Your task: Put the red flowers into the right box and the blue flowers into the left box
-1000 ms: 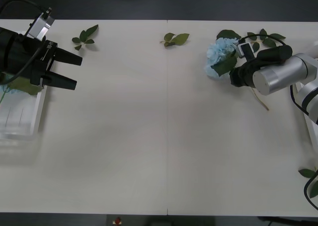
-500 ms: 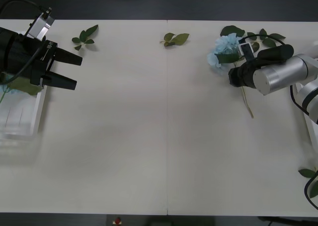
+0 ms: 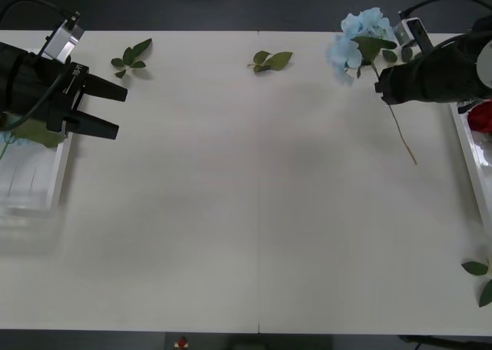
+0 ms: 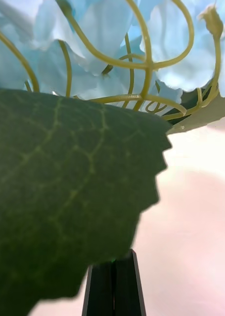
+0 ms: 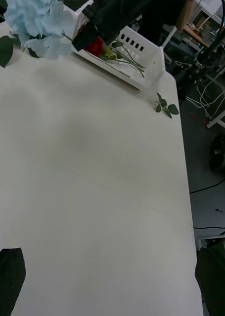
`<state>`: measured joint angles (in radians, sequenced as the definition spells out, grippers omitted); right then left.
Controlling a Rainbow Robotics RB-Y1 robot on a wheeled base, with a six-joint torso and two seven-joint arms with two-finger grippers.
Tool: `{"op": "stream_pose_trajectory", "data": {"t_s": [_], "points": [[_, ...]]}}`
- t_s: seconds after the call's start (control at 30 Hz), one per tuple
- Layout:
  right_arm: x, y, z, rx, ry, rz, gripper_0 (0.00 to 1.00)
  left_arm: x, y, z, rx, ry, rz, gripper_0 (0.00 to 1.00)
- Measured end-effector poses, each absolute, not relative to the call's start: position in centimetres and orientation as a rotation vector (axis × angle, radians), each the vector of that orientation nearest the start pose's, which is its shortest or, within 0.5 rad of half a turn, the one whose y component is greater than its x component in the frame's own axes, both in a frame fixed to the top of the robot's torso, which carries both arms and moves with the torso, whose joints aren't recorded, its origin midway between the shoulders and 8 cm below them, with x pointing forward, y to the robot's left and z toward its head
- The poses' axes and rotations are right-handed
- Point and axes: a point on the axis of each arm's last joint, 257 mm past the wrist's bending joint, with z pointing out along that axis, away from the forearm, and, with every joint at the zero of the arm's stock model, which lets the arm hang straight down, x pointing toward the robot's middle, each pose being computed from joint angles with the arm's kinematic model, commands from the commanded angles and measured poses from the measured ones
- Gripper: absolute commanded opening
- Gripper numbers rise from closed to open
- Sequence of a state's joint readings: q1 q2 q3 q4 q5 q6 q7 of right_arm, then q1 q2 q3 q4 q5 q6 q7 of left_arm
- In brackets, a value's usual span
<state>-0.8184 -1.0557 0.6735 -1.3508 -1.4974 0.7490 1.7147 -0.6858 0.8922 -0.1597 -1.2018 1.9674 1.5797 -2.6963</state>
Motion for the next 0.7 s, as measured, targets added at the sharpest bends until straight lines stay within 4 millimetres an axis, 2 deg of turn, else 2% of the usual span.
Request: {"op": "stream_pose_trajectory", "data": {"t_s": [0.17, 0.37, 0.5, 0.7], "points": [[57.0, -22.1, -10.9, -0.553, 2.152, 0.574, 0.0, 45.1, 19.5, -9.4, 1.377, 1.727, -0.942, 1.0], [55.2, -18.6, -6.5, -0.674, 1.967, 0.745, 0.0, 45.1, 19.4, -9.4, 1.377, 1.726, -0.944, 1.0], [54.5, -16.5, -4.8, -0.74, 1.865, 0.805, 0.0, 45.0, 19.4, -9.4, 1.378, 1.726, -0.945, 1.0], [53.3, -11.3, -2.0, -0.846, 1.663, 0.904, 0.0, 44.6, 19.2, -9.2, 1.385, 1.714, -0.969, 1.0]]}}
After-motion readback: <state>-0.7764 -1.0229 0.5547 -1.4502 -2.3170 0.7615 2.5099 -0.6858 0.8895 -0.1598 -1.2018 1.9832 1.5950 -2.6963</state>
